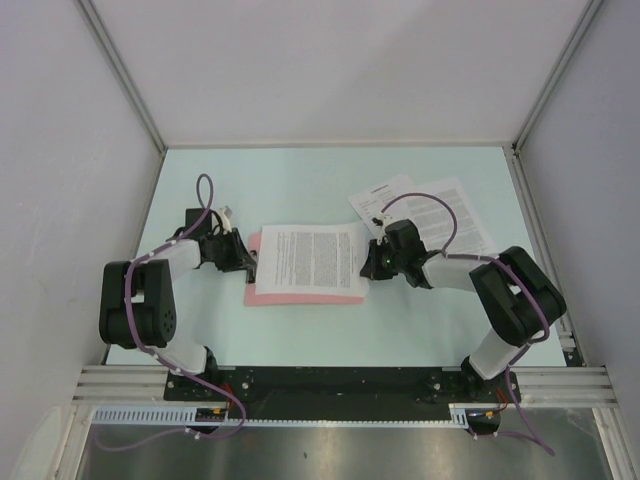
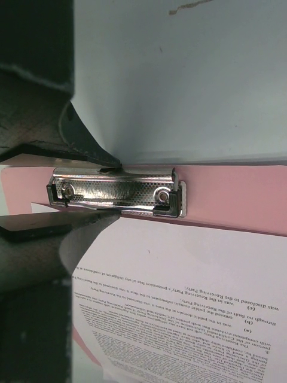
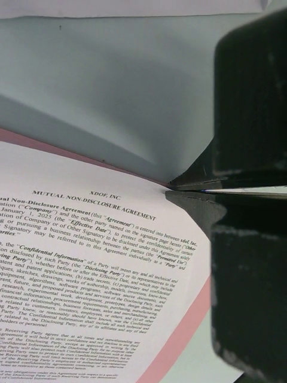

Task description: Put the files into the folder

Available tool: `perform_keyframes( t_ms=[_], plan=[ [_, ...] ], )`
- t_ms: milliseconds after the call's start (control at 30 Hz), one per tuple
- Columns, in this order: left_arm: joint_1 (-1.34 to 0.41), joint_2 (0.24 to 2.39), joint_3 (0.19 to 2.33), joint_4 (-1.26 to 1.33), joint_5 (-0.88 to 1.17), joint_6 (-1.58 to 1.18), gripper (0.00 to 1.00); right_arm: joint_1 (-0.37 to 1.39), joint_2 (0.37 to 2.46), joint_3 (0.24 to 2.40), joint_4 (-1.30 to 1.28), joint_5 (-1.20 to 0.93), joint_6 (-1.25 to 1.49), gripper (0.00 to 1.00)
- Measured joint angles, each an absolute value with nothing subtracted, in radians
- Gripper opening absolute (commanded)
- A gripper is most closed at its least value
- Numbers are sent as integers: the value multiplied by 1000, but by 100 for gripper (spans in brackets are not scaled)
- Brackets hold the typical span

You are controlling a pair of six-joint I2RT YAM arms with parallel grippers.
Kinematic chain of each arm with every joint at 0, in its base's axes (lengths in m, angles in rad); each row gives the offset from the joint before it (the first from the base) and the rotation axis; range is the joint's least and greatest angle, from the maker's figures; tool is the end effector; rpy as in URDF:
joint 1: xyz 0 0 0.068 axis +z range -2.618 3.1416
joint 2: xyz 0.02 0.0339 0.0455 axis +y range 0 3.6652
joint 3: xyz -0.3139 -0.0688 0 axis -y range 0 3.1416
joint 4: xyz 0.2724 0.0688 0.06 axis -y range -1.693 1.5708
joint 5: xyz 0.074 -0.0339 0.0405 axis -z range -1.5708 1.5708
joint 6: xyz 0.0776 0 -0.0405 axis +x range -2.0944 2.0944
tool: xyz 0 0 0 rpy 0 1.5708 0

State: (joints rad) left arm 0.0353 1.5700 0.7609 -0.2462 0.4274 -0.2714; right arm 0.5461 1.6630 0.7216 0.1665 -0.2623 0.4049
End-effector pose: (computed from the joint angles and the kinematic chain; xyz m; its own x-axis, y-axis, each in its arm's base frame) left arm 0.3234 -0.0208 0.1459 -0.8838 -0.2753 -0.3782 -0.0673 0.8749 -0.4796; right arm 0.3008 0.2063 0.1370 -0.8095 -0.0468 -0.5852 -0.3710 0.8133 0.4482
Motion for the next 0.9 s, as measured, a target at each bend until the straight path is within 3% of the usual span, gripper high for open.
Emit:
perform_keyframes(
  t_ms=[533, 900],
  plan=[
    [35, 1563, 758, -248, 414, -271, 0, 540, 1573, 648, 268, -310, 379, 0],
    [-75, 1504, 759, -336, 149, -310, 0, 540, 1566, 653, 311, -374, 405, 0]
  ],
)
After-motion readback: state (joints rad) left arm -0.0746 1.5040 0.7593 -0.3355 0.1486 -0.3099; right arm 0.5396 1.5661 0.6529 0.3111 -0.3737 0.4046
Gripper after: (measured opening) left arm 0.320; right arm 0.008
